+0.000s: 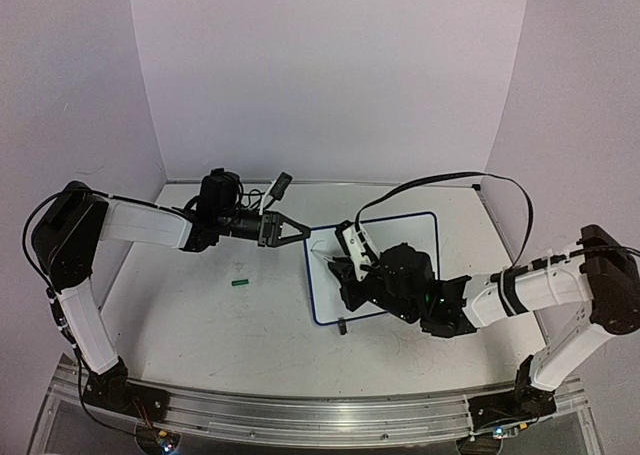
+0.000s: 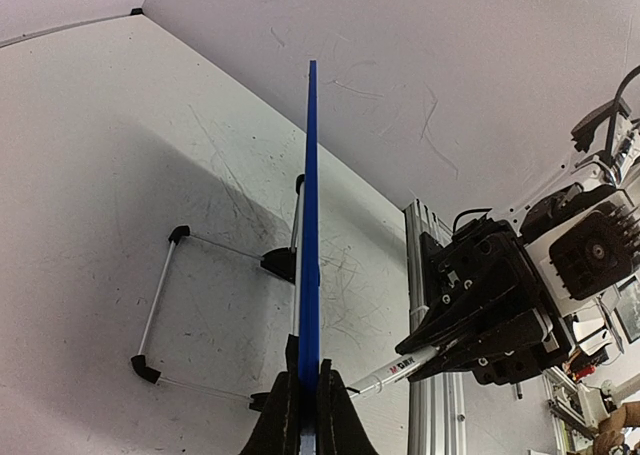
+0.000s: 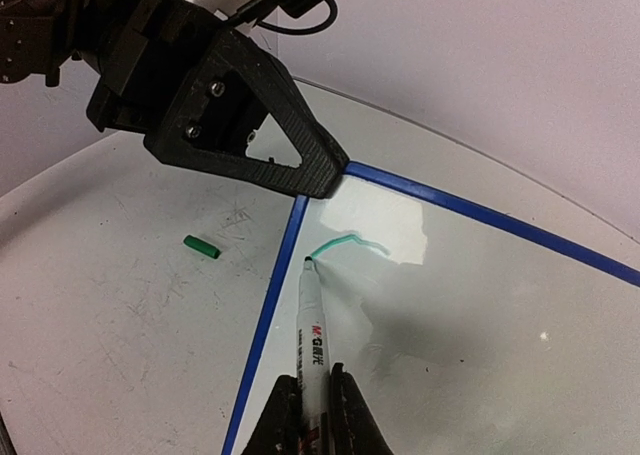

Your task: Write a sentence on the whiteboard

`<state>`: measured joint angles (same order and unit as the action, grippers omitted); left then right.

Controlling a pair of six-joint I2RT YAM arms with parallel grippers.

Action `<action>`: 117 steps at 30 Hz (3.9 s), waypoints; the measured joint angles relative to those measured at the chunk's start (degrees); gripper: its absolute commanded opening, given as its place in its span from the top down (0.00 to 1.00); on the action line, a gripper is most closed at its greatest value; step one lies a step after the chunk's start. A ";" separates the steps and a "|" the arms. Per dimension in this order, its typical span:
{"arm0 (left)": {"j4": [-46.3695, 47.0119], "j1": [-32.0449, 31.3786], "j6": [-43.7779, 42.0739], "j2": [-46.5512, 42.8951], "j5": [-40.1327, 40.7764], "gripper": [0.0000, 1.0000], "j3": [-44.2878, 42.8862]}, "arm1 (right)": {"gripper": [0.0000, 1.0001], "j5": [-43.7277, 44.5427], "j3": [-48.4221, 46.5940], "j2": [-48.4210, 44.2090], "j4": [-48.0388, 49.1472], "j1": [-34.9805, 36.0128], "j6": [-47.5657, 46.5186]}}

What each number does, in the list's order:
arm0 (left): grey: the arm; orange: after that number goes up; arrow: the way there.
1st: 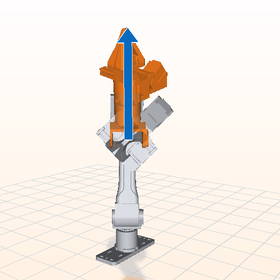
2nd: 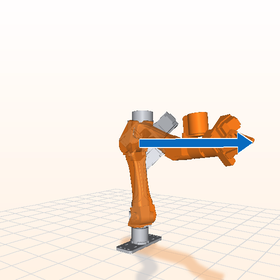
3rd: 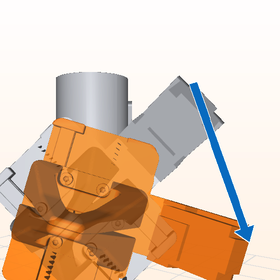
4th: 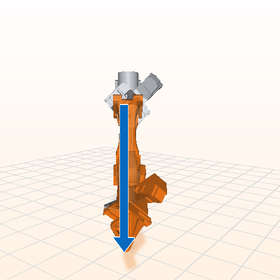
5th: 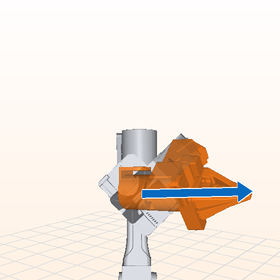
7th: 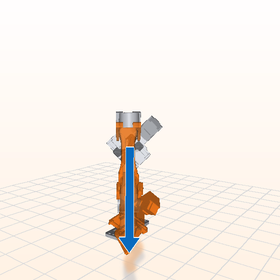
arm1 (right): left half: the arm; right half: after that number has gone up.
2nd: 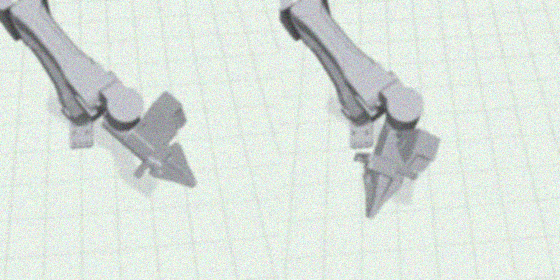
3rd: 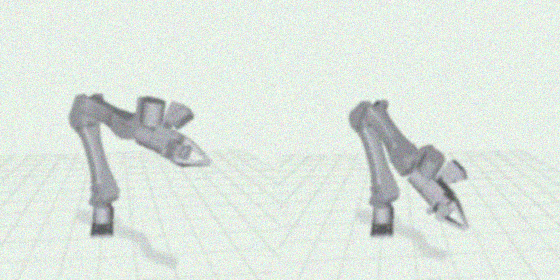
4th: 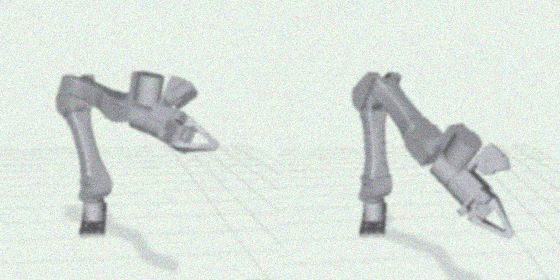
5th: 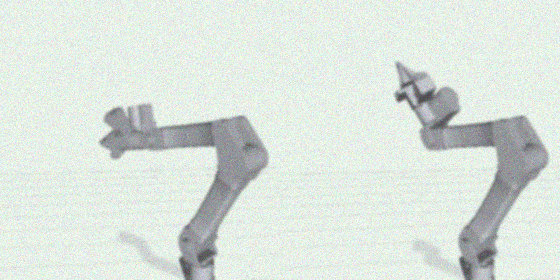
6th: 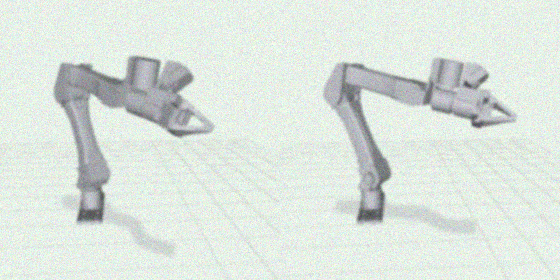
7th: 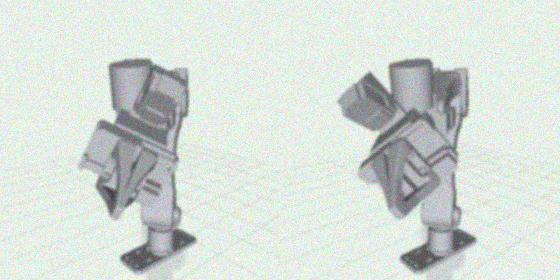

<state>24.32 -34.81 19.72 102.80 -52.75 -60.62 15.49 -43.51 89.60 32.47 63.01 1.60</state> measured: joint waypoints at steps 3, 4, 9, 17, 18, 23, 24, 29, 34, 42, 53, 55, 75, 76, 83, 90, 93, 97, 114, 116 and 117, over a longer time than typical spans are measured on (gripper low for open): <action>0.00 0.00 -0.02 0.00 0.00 1.00 0.00 | 1.00 0.00 0.02 0.00 -0.32 0.10 0.16; 0.00 0.00 -0.02 0.00 0.00 1.00 0.00 | 1.00 -0.02 0.09 0.00 -0.37 0.10 0.18; 0.00 0.00 -0.02 -0.01 0.01 1.00 0.00 | 1.00 -0.07 0.48 -0.02 -0.45 0.12 0.38; 0.00 0.00 -0.04 0.00 0.04 1.00 0.00 | 1.00 -0.09 1.39 -0.17 -0.76 0.32 0.47; 0.00 0.00 -0.04 0.00 0.04 1.00 0.00 | 1.00 -0.09 1.47 -0.20 -0.84 0.37 0.51; 0.00 0.00 -0.06 0.00 0.02 1.00 0.00 | 1.00 0.14 2.10 -1.02 -1.42 0.41 0.61; 0.00 0.00 -0.06 0.00 0.02 1.00 0.02 | 1.00 0.29 2.33 -1.33 -1.71 0.41 0.67; 0.00 0.00 -0.06 0.00 0.02 1.00 0.02 | 1.00 1.56 3.04 -2.28 -2.54 0.41 0.97; 0.00 0.00 -0.06 0.00 0.04 1.00 0.00 | 1.00 3.05 3.41 -2.89 -2.62 0.41 1.41; 0.00 0.00 -0.06 0.00 0.04 1.00 0.01 | 1.00 3.85 3.41 -2.89 -1.80 0.41 1.38; 0.00 0.00 -0.06 0.00 0.21 1.00 0.02 | 1.00 3.88 3.18 -2.04 -0.56 0.41 1.19; 0.00 0.00 -0.06 0.00 0.31 1.00 0.02 | 1.00 3.65 2.75 -1.57 -0.33 0.41 1.19; 0.00 0.00 -0.06 0.00 0.39 1.00 0.02 | 1.00 5.79 2.64 -1.84 -0.03 0.41 1.59; 0.00 0.00 -0.06 0.00 0.39 1.00 0.02 | 1.00 6.07 2.83 -2.02 0.00 0.41 1.65; 0.00 0.00 -0.06 0.00 0.39 1.00 0.02 | 1.00 6.73 3.81 -2.60 -0.05 0.41 1.87; 0.00 0.00 -0.08 0.00 0.39 1.00 0.02 | 1.00 6.70 3.89 -2.62 -0.36 0.41 1.87; -0.01 0.00 -0.10 -0.01 0.39 1.00 0.02 | 1.00 6.49 3.89 -2.62 -0.54 0.41 2.15; 0.00 0.00 -0.20 0.00 0.39 1.00 0.02 | 1.00 5.87 3.89 -2.62 -0.88 0.41 2.84; -0.02 0.00 -0.24 -0.01 0.40 1.00 0.02 | 1.00 4.01 4.62 -3.45 -3.18 0.41 5.32; 0.00 -0.01 -0.24 -0.01 0.39 1.00 0.02 | 1.00 3.12 4.75 -4.45 -3.97 0.41 5.29; 0.00 -0.02 -0.23 0.00 0.39 0.97 0.02 | 1.00 2.49 4.95 -5.25 -4.22 0.41 5.27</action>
<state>24.32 -34.83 19.49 102.80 -52.36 -60.60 17.98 -38.56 84.36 28.26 63.42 6.87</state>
